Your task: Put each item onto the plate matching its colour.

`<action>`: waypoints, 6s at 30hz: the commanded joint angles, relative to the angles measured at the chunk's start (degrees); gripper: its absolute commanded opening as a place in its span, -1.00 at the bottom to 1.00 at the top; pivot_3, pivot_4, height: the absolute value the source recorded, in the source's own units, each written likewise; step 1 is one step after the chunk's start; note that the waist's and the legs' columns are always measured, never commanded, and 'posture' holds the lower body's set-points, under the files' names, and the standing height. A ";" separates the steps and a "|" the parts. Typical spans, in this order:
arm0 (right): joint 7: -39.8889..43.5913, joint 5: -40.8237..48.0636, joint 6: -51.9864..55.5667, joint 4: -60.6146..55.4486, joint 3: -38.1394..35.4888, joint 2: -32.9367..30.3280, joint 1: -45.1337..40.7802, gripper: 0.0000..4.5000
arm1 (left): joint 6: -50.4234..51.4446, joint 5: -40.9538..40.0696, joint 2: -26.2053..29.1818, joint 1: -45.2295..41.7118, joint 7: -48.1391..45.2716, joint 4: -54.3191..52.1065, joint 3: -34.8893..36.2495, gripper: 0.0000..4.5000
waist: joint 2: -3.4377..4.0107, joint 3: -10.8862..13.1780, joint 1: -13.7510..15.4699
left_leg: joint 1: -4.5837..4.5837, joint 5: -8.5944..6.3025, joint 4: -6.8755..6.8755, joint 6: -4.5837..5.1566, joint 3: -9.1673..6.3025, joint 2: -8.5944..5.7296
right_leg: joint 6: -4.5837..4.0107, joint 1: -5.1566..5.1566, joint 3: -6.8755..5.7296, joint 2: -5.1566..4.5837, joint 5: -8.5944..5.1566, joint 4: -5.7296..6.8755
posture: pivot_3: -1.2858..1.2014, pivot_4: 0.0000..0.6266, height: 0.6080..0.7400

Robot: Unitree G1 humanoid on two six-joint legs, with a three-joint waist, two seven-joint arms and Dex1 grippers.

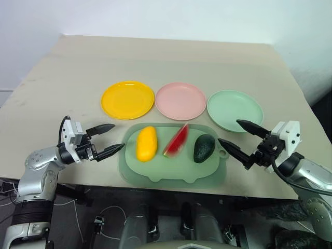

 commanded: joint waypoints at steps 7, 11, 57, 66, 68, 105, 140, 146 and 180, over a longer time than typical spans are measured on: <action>-0.39 1.22 0.22 -1.05 1.94 0.77 -1.22 1.00 | 0.27 -0.56 0.75 -1.46 0.53 -2.32 1.17 0.99 | 0.00 0.00 0.05 | 0.00 0.01 -0.01 -0.01 0.00 0.00 | 0.00 -0.01 0.00 0.00 0.00 0.00 | 0.03 -0.52 0.33; -1.08 3.38 6.38 -2.32 2.60 -1.52 -0.55 1.00 | 0.57 -0.60 0.29 -2.23 1.17 -2.85 0.78 0.99 | 0.00 0.00 0.03 | 0.00 0.01 -0.01 -0.01 0.00 0.00 | 0.00 -0.01 0.00 0.00 0.00 0.00 | 0.03 -0.52 0.33; -25.39 12.44 34.57 5.05 15.06 1.70 -17.92 0.92 | 2.16 0.59 -3.68 -6.90 -0.61 -4.04 -4.53 1.00 | 0.00 0.00 -0.43 | -0.04 0.02 -0.03 -0.02 0.06 0.00 | 0.02 -0.03 0.01 0.02 0.01 0.00 | 0.03 -0.52 0.33; -18.18 11.56 32.50 1.79 13.36 -0.44 -17.32 0.27 | 1.86 0.52 -3.17 -5.98 0.25 -4.52 -3.74 1.00 | 0.00 0.00 -0.87 | -0.05 0.02 -0.04 -0.02 0.06 0.00 | 0.02 -0.04 0.01 0.02 0.01 0.00 | 0.03 -0.52 0.33; -17.07 12.60 32.76 1.59 11.29 -1.05 -18.34 0.27 | 1.57 0.57 -3.02 -5.71 0.37 -4.42 -3.46 1.00 | 0.00 0.00 -1.11 | -0.05 0.02 -0.04 -0.02 0.06 0.00 | 0.02 -0.04 0.01 0.01 0.01 0.00 | 0.03 -0.52 0.33; -13.38 -20.05 36.18 26.24 13.41 -7.79 -45.96 0.99 | 3.77 -1.89 -1.60 1.28 5.41 -12.89 0.44 1.00 | 0.16 0.10 -1.58 | -0.23 0.08 -0.05 -0.13 0.18 0.02 | -0.15 -0.41 0.09 -0.03 0.12 0.21 | 0.03 -0.52 0.33; -63.56 49.28 66.57 35.16 13.30 17.15 -53.84 0.99 | 3.77 -0.72 -3.18 -2.66 5.10 -10.19 -3.00 1.00 | 0.16 0.08 -3.00 | -0.20 0.18 -0.24 -0.26 0.28 0.01 | 0.01 -0.47 0.12 0.07 0.27 0.30 | 0.03 -0.52 0.33; -66.61 49.02 66.57 37.81 16.79 18.03 -54.63 0.99 | 3.63 -0.63 -3.37 -1.97 5.25 -10.60 -2.81 1.00 | 0.16 0.08 -2.97 | -0.12 0.19 -0.24 -0.25 0.30 0.01 | 0.02 -0.39 0.14 0.09 0.27 0.31 | 0.03 -0.52 0.33; -34.87 16.52 66.10 20.10 33.93 13.58 -55.56 0.99 | 3.27 -0.66 -2.87 -2.20 5.11 -9.45 -2.09 1.00 | 0.16 0.07 -2.95 | -0.09 0.18 -0.32 -0.27 0.30 0.02 | 0.01 -0.41 0.14 0.05 0.26 0.26 | 0.03 -0.52 0.33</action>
